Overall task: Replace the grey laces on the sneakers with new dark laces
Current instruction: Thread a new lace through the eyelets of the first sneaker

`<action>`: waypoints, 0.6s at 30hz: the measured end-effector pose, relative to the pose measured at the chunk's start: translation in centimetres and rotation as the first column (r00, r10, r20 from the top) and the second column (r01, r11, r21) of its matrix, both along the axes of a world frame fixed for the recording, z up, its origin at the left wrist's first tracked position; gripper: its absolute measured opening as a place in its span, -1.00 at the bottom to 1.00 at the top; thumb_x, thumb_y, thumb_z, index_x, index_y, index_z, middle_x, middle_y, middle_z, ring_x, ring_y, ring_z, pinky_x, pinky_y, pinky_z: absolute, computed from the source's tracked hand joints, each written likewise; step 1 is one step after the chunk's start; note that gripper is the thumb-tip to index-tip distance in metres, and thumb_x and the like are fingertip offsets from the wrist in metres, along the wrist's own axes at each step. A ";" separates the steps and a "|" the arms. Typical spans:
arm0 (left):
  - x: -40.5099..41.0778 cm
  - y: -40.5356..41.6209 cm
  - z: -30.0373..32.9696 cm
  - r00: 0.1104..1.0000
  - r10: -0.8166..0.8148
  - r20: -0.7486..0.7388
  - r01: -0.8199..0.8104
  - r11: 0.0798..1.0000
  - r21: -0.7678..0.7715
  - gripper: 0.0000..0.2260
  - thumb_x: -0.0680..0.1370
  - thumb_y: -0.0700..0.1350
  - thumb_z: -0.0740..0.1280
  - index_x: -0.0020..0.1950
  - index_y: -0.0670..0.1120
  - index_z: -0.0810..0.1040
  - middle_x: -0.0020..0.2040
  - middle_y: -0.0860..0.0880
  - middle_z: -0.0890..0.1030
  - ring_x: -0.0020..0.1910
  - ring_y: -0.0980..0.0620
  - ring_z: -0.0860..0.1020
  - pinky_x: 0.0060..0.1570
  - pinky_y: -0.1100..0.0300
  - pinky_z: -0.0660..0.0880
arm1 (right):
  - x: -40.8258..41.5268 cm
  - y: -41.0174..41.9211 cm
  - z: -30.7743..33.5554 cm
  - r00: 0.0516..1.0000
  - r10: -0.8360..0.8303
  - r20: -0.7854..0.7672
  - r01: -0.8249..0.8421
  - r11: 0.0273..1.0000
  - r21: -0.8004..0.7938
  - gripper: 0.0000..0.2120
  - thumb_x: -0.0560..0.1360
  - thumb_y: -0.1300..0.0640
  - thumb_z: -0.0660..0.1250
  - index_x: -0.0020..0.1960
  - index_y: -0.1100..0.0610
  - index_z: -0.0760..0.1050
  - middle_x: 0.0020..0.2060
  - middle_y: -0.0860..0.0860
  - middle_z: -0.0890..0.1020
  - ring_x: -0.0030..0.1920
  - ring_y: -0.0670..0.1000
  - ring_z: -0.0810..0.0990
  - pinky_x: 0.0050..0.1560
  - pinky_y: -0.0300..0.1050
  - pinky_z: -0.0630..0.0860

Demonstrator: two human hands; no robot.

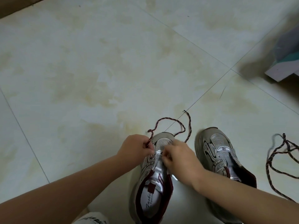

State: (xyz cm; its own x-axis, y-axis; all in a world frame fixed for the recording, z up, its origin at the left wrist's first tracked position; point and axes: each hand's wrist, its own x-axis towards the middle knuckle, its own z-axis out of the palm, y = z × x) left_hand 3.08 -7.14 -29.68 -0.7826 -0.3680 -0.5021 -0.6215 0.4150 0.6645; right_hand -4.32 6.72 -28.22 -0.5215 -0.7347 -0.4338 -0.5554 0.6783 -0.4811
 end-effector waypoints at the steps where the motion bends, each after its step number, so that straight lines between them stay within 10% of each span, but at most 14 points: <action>1: 0.0 0.1 0.0 1.000 -0.004 -0.013 0.003 0.999 -0.041 -0.90 0.39 -0.23 0.42 -0.32 -0.08 0.60 -0.47 0.14 0.47 -0.47 0.25 0.43 -0.31 0.35 0.37 | 0.3 0.1 -0.5 0.998 -0.028 0.054 0.027 0.999 0.016 -0.85 0.53 0.11 0.21 -0.07 0.11 0.54 -0.03 0.03 0.48 0.01 0.02 0.45 0.00 -0.12 0.43; 18: -0.1 1.2 -0.2 0.991 -0.133 -0.025 0.122 0.959 -0.255 -0.95 0.37 -0.17 0.42 -0.26 -0.12 0.58 -0.34 0.04 0.56 -0.32 0.09 0.44 -0.33 0.33 0.29 | 1.2 0.3 -2.0 0.974 -0.186 0.129 0.194 0.979 -0.057 -0.90 0.50 0.13 0.27 -0.18 0.00 0.50 -0.08 -0.03 0.43 -0.01 -0.06 0.41 -0.09 -0.26 0.33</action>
State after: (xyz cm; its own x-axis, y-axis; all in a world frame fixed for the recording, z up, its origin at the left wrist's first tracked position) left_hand 2.95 -5.94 -29.87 -0.8495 -0.3744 -0.3718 -0.5266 0.6462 0.5524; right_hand -3.10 7.02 -30.18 -0.6007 -0.6576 -0.4547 -0.3535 0.7286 -0.5867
